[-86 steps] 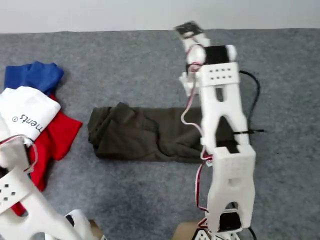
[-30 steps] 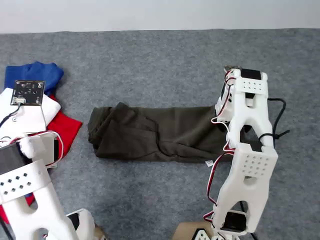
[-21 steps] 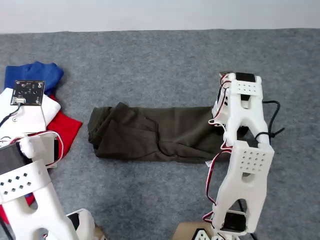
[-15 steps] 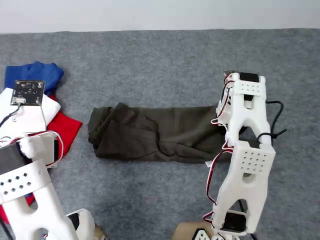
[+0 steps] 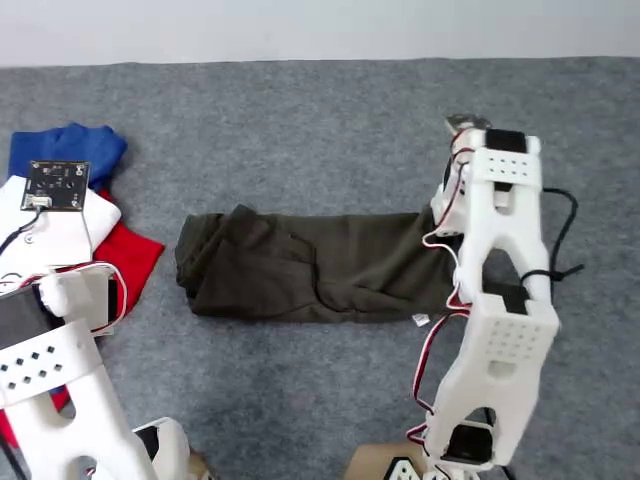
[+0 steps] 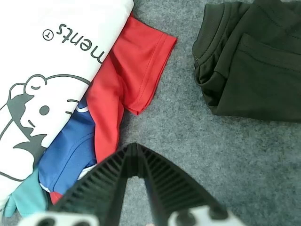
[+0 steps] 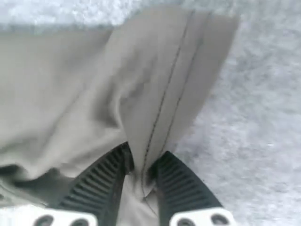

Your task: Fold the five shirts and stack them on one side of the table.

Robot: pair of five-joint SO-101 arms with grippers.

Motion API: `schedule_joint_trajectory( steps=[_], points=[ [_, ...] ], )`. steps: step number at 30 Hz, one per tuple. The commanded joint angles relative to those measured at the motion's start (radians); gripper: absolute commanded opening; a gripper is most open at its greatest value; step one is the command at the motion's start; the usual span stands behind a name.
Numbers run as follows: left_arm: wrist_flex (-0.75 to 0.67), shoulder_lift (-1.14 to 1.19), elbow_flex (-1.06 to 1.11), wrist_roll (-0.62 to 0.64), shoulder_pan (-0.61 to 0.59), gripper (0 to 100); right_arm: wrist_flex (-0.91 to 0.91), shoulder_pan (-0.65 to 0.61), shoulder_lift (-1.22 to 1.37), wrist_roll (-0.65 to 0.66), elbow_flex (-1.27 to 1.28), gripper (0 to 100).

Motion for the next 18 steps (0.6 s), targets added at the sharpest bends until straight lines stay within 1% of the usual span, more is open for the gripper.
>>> schedule_joint_trajectory(
  steps=[1,9,15,18],
  points=[
    [-0.011,-0.011,-0.007,-0.003,0.0,0,0.008,0.074,-0.082,0.051,-0.009,1.0],
    [-0.011,-0.011,-0.008,-0.002,0.003,0,-0.053,0.295,-0.079,0.224,-0.009,1.0],
    [-0.011,-0.012,-0.008,0.0,0.003,0,-0.056,0.381,-0.048,0.308,-0.009,1.0],
    [-0.011,-0.015,-0.007,0.0,0.003,0,-0.035,0.4,-0.042,0.331,-0.009,1.0]
  ],
)
